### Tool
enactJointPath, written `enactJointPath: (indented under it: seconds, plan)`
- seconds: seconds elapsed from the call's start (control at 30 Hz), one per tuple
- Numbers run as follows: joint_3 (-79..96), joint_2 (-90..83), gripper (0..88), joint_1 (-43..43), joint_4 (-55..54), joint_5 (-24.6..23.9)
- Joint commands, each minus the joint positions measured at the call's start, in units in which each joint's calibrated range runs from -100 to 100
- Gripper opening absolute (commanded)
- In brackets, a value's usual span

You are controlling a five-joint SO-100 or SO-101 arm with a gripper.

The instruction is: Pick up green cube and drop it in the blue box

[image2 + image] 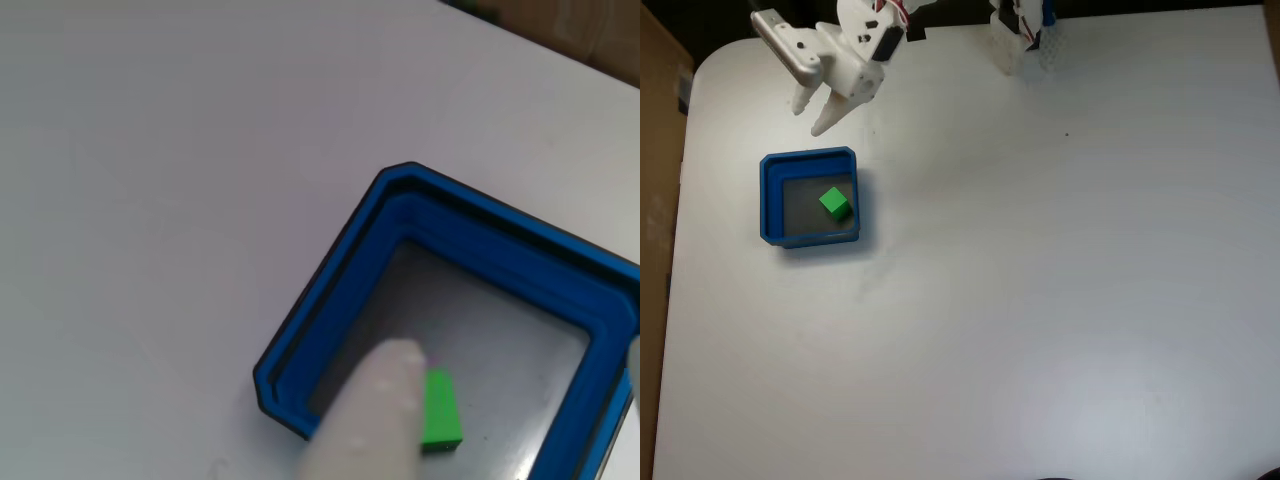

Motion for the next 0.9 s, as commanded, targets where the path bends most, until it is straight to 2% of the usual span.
enactJointPath:
  seconds: [0.0,0.57,0.87]
  plan:
    - [12.7,-13.5,16.9,-2.7,-6.6,0.1]
    - [67.8,-56.0,16.9,-8.2,-21.7,0.1]
    - [97.5,-74.5,16.9,-8.2,-34.8,0.1]
